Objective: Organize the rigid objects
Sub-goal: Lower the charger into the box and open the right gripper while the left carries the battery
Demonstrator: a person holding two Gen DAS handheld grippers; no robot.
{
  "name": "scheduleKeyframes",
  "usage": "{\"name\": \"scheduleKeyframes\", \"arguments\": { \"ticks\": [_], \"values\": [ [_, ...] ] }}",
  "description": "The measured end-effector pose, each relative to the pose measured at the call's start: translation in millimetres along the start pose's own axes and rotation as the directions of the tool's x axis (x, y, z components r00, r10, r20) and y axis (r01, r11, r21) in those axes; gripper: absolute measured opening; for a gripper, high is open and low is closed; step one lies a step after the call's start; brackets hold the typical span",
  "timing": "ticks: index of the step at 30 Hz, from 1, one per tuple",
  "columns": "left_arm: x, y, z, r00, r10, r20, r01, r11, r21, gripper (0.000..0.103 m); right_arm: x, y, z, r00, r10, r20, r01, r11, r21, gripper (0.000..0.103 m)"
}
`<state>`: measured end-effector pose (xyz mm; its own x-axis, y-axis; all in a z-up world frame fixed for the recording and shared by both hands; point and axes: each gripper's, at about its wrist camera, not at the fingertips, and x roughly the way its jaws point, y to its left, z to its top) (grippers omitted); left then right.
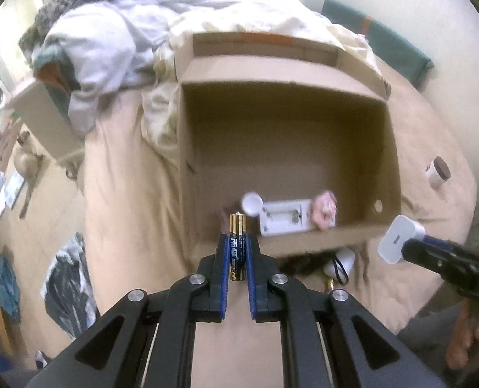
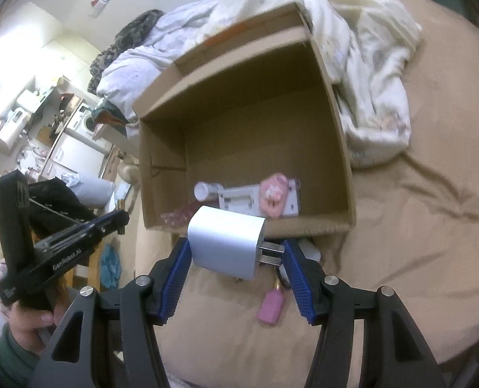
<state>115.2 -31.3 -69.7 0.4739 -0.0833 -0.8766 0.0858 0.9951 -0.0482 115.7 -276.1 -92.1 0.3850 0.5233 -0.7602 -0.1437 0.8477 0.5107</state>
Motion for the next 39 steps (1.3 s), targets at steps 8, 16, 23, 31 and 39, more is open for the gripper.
{"name": "scheduleKeyframes", "arguments": {
  "ticks": [8,16,23,31,39],
  "values": [
    [25.0,4.9,31.0,1.0,0.029,0.002,-0.029,1.0,0.006,0.009,16.9,1.6,32.7,0.999,-0.039,0.016,0.04,0.999,-0.029,0.062],
    [65.7,2.5,33.4,0.998,0.031,-0.05,-0.032,0.999,-0.012,0.009,51.8,2.6,53.4,0.996,-0.091,-0.015,0.09,0.993,-0.076,0.062],
    [91.4,-1.0,29.6,0.996,0.052,-0.07,-0.051,0.999,0.017,0.009,81.3,0.8,56.3,0.987,-0.151,-0.064,0.143,0.983,-0.112,0.062],
    [110.1,-6.6,25.6,0.992,0.088,-0.092,-0.084,0.995,0.051,0.009,103.8,6.0,52.8,0.972,-0.2,-0.127,0.185,0.975,-0.12,0.062],
    [122.5,-6.0,23.0,0.987,0.097,-0.131,-0.091,0.995,0.047,0.009,116.5,9.9,50.8,0.962,-0.225,-0.154,0.207,0.97,-0.125,0.062]
  ]
}}
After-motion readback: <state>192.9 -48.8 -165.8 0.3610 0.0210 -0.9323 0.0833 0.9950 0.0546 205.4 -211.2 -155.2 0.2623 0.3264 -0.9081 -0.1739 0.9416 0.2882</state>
